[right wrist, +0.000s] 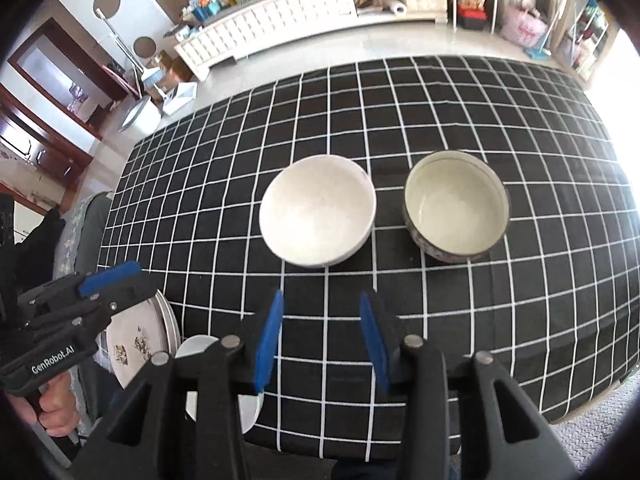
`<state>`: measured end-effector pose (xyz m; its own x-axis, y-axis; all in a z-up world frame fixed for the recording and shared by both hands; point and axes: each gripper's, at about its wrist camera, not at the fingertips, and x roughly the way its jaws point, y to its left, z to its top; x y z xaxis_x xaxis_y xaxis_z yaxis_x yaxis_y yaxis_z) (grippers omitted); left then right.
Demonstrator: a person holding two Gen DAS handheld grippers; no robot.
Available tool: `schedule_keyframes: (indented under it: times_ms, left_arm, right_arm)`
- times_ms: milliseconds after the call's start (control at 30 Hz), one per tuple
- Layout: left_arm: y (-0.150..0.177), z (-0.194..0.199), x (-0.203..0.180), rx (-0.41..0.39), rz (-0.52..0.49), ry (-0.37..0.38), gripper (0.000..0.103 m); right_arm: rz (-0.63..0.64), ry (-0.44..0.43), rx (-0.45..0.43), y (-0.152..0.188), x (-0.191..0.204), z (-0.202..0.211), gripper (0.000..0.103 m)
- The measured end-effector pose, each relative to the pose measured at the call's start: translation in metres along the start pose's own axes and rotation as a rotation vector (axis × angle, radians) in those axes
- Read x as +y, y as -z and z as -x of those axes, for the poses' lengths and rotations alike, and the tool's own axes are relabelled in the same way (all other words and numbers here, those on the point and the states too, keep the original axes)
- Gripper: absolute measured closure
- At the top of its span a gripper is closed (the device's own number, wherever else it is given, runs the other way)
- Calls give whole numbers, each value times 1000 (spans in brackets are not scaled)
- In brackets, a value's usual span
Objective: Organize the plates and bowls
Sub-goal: 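Move the right tool to the cream bowl and grip its rim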
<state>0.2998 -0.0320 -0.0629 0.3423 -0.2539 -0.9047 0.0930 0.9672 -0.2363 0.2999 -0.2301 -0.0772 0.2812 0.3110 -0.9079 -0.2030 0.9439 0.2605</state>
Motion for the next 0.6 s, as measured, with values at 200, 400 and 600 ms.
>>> schedule_keyframes:
  times_ms: [200, 400, 600]
  left_arm:
    - [-34, -30, -7, 54, 5, -7, 69]
    - [-55, -63, -6, 125, 51, 37, 69]
    - [-70, -92, -8, 159, 70, 52, 69]
  right_arm:
    - [30, 55, 36, -26, -6, -15, 58]
    - [-5, -1, 86, -45, -14, -35, 58]
    - [-12, 31, 106, -61, -16, -55, 58]
